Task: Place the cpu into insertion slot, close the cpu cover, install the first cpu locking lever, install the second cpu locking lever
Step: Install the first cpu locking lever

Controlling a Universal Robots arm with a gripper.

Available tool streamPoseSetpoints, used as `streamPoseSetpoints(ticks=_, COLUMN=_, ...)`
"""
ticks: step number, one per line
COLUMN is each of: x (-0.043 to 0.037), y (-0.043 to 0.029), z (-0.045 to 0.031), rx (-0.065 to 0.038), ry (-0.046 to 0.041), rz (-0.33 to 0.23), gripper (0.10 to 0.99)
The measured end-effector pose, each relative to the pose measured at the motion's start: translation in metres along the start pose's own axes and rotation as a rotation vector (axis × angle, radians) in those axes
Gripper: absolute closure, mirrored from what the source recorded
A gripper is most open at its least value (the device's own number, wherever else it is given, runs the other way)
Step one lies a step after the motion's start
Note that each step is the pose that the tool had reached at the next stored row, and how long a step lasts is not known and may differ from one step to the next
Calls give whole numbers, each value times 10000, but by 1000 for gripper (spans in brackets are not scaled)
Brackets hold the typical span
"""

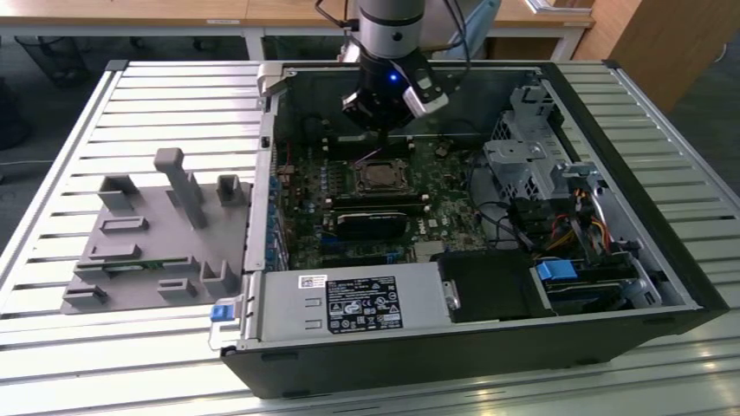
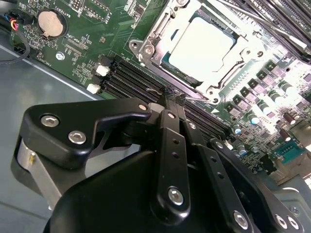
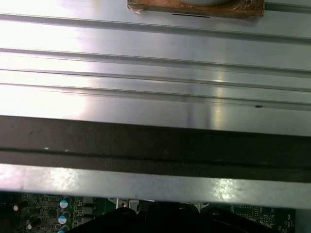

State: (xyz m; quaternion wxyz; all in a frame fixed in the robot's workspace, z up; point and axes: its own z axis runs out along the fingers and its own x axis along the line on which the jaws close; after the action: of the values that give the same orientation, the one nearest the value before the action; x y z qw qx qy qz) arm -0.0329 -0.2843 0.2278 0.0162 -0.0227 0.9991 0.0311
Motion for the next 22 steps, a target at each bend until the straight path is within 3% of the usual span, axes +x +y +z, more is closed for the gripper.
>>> streamPoseSetpoints(ticks=22, x=-78, y=5, z=159, rx=18, ry=11, rz=1, gripper=980)
